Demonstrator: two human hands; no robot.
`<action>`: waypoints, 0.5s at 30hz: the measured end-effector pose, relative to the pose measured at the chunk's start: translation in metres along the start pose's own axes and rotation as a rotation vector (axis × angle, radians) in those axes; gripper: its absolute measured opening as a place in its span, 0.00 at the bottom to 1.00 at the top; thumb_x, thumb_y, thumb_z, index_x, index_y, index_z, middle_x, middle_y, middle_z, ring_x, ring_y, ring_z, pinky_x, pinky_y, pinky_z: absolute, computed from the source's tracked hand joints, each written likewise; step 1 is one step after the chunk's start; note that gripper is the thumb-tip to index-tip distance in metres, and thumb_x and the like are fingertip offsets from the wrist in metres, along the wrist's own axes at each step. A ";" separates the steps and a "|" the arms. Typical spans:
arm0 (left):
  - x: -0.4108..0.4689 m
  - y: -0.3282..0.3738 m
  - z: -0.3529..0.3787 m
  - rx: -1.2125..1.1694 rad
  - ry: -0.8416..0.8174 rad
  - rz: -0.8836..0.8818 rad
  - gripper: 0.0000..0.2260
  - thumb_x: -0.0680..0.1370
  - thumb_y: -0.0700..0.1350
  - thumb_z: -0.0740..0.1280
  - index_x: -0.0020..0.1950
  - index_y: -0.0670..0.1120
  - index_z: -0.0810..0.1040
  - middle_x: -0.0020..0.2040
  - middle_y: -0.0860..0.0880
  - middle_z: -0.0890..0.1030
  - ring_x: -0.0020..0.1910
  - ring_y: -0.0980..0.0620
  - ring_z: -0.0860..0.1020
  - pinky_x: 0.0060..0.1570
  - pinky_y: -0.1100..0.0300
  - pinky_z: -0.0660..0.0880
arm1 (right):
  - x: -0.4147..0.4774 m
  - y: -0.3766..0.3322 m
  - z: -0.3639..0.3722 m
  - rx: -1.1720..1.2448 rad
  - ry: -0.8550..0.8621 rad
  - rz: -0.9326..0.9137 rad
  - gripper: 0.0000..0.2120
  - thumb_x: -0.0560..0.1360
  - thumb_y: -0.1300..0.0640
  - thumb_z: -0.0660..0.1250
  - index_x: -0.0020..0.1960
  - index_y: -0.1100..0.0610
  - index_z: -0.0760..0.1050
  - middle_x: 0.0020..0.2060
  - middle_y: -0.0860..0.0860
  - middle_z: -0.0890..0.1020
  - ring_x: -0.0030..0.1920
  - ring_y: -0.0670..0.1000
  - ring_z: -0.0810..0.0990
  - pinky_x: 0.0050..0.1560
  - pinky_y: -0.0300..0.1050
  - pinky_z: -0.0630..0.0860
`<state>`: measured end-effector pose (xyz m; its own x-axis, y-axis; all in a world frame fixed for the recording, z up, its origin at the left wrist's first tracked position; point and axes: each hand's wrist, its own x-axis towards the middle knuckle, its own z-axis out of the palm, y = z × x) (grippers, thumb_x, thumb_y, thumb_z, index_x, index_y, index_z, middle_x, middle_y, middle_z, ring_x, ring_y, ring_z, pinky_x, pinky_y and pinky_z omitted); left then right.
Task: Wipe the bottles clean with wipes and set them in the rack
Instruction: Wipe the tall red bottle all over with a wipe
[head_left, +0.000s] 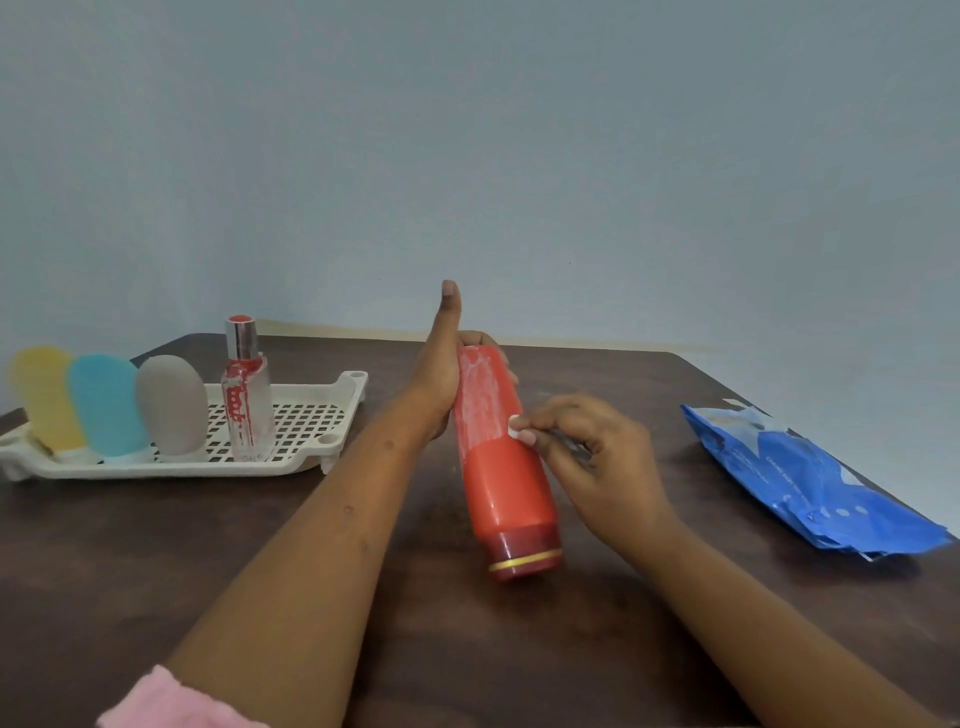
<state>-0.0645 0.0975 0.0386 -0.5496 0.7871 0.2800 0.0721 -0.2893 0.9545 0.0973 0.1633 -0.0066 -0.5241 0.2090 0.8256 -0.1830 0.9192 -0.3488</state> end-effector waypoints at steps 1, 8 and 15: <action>0.000 0.001 -0.001 -0.003 0.019 0.008 0.38 0.77 0.69 0.42 0.34 0.39 0.75 0.31 0.42 0.80 0.28 0.49 0.78 0.33 0.60 0.76 | 0.000 0.000 0.000 -0.002 -0.008 -0.004 0.07 0.73 0.57 0.68 0.49 0.55 0.83 0.46 0.47 0.82 0.48 0.42 0.79 0.50 0.34 0.75; 0.002 -0.001 0.003 -0.035 0.118 0.026 0.37 0.76 0.70 0.42 0.34 0.41 0.74 0.30 0.43 0.81 0.29 0.49 0.79 0.36 0.58 0.76 | 0.000 0.002 0.000 -0.023 0.012 0.015 0.06 0.73 0.59 0.69 0.48 0.55 0.83 0.44 0.46 0.82 0.48 0.41 0.78 0.49 0.28 0.72; 0.005 -0.002 0.010 -0.098 0.150 -0.002 0.37 0.74 0.73 0.45 0.35 0.41 0.74 0.30 0.41 0.81 0.30 0.45 0.80 0.37 0.55 0.77 | 0.001 0.002 -0.002 -0.056 0.047 0.103 0.05 0.73 0.59 0.70 0.48 0.54 0.83 0.44 0.44 0.81 0.47 0.40 0.78 0.49 0.25 0.69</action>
<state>-0.0588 0.1080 0.0389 -0.6681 0.6997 0.2529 -0.0065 -0.3454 0.9384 0.0979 0.1658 -0.0055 -0.4976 0.3178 0.8071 -0.0827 0.9089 -0.4088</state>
